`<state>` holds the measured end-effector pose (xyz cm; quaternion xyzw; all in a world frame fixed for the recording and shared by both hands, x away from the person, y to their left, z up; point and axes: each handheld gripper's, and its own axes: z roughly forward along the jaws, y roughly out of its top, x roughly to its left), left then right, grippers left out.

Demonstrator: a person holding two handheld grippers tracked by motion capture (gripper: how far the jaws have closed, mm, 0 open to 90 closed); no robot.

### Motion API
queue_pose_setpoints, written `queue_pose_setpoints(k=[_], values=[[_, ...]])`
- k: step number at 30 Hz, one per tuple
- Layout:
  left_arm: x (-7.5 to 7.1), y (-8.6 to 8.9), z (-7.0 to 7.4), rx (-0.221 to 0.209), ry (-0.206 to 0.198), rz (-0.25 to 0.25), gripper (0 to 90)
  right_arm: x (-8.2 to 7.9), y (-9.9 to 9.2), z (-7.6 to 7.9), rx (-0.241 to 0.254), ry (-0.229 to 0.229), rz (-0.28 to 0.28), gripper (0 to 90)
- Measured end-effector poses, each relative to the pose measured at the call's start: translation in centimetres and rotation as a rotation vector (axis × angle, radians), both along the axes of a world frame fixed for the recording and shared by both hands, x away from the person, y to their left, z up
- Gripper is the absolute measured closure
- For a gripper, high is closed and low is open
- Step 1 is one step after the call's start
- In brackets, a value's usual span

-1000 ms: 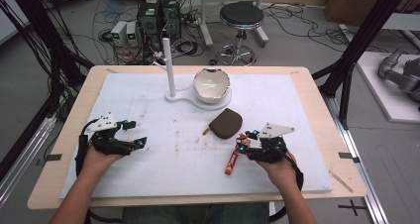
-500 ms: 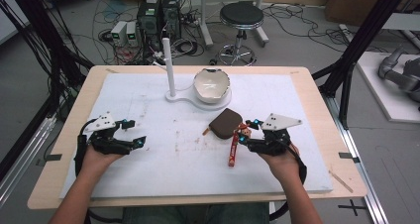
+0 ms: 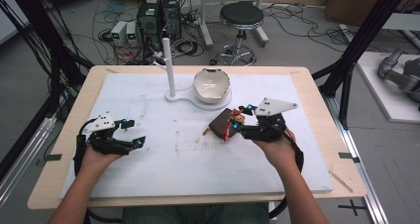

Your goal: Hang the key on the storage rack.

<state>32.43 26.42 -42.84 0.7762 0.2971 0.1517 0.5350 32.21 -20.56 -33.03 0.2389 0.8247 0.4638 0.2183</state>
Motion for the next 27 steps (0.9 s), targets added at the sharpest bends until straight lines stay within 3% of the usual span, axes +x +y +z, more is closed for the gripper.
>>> queue_pose_setpoints(k=[12,19,27], values=[[-0.9,0.4,0.4,-0.017,-0.007,-0.006,18.0,1.7,2.8,2.2,-0.033,-0.007,0.110,48.0],[-1.8,0.9,0.6,-0.018,-0.011,-0.005,17.9,3.4,4.2,3.3,-0.005,0.020,0.198,48.0],[-2.8,1.2,0.8,-0.014,-0.019,-0.014,18.0,5.1,5.7,4.6,0.008,0.032,0.233,48.0]])
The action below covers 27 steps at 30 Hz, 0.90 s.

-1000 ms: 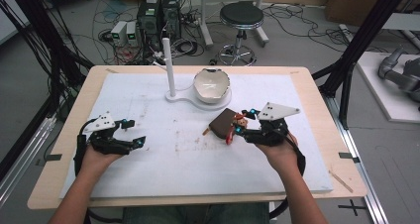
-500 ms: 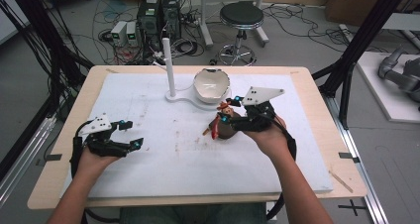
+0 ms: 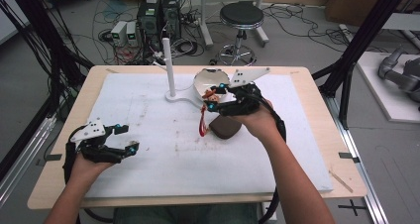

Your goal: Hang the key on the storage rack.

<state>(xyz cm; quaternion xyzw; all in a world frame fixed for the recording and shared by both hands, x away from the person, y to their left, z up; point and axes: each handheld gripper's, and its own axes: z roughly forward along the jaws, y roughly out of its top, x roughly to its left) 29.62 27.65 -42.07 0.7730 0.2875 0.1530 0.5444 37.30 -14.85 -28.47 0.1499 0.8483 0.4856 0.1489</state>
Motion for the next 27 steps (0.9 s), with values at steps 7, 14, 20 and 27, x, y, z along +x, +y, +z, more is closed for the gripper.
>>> queue_pose_setpoints(k=[7,14,20,27], values=[[-0.5,0.6,-0.1,0.006,0.000,0.015,17.9,1.5,1.5,1.0,0.016,0.003,0.016,48.0],[-1.1,1.0,-0.1,0.004,0.000,0.024,18.0,3.0,3.9,2.6,0.005,-0.016,0.044,48.0],[-1.3,1.3,-0.1,0.005,0.000,0.029,18.0,4.1,5.7,3.4,-0.012,-0.030,0.059,48.0],[-1.2,1.2,-0.1,0.008,-0.004,0.026,18.0,5.4,7.5,4.5,-0.024,-0.041,0.063,48.0]])
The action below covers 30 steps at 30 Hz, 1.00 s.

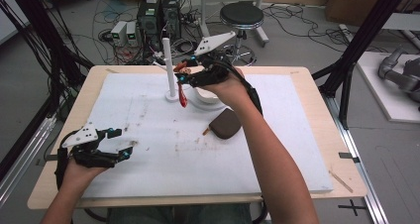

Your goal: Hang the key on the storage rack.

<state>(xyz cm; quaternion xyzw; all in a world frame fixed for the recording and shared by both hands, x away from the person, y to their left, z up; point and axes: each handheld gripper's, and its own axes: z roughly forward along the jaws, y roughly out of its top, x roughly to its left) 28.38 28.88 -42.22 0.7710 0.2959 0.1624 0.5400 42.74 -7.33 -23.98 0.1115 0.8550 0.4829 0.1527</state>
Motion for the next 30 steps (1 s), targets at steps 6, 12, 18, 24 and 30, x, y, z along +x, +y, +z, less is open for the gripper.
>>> queue_pose_setpoints(k=[6,12,18,24,30], values=[[0.1,0.0,0.0,-0.001,0.001,-0.003,18.0,1.5,1.5,0.6,-0.010,0.003,-0.023,48.0],[0.2,0.0,-0.1,-0.001,0.002,-0.003,18.0,2.9,3.3,0.7,-0.032,0.013,-0.038,47.9],[0.2,0.2,0.0,-0.005,-0.002,-0.004,18.0,4.1,4.8,0.7,-0.040,0.007,-0.053,47.9],[0.2,0.2,0.0,-0.013,-0.001,0.002,18.0,4.9,5.9,0.4,-0.064,0.015,-0.067,47.9],[0.1,0.0,0.1,-0.009,-0.005,-0.008,18.0,5.4,5.9,0.1,-0.072,0.024,-0.094,47.9]])
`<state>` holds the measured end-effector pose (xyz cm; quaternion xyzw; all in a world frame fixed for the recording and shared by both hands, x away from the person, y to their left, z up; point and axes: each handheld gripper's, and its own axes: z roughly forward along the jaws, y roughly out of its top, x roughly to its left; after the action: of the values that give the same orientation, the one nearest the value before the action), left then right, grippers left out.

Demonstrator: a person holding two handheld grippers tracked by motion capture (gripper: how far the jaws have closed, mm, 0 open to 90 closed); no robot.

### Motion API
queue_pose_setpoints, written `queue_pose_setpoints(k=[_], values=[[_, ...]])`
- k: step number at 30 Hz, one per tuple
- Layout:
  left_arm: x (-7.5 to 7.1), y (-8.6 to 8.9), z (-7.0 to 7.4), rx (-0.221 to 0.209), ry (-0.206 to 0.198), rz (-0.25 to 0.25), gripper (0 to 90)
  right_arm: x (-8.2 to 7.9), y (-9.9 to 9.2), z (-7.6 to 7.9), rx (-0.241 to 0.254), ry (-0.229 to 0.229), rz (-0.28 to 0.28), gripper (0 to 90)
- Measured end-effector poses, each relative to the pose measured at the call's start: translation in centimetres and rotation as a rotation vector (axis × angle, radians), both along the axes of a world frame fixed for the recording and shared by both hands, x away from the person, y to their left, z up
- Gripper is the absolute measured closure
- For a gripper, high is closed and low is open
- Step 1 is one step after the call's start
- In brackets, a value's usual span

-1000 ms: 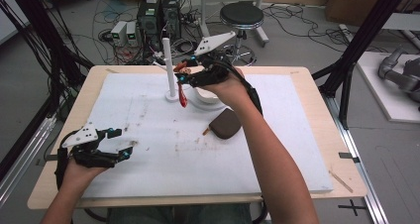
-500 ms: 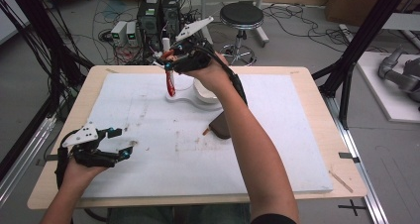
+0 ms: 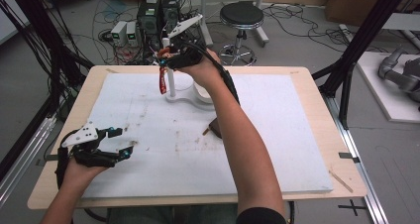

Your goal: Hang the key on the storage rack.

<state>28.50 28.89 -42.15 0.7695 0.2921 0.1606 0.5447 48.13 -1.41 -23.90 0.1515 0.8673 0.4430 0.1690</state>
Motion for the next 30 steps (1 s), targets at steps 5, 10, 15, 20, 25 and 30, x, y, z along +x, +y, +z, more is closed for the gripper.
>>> queue_pose_setpoints(k=[5,10,15,20,25,30], values=[[0.0,0.3,-0.1,-0.008,0.004,0.009,18.0,0.3,-0.6,0.1,0.004,-0.011,-0.024,47.9],[-0.1,0.1,0.0,-0.005,0.002,0.005,18.0,0.9,-0.6,-0.1,-0.002,0.002,-0.041,47.9],[-0.1,0.0,0.0,-0.003,0.002,0.003,18.0,1.5,-0.1,-0.4,-0.007,0.010,-0.048,47.9],[-0.1,0.2,-0.1,-0.004,0.004,0.006,18.1,2.3,0.4,-0.8,-0.012,0.013,-0.068,47.7],[-0.1,0.5,-0.2,-0.008,0.006,0.011,18.1,2.5,0.2,-1.2,0.013,0.004,-0.133,36.2],[-0.1,0.4,-0.2,-0.005,0.006,0.008,18.1,2.0,-0.6,-0.9,0.057,-0.013,-0.167,34.5]])
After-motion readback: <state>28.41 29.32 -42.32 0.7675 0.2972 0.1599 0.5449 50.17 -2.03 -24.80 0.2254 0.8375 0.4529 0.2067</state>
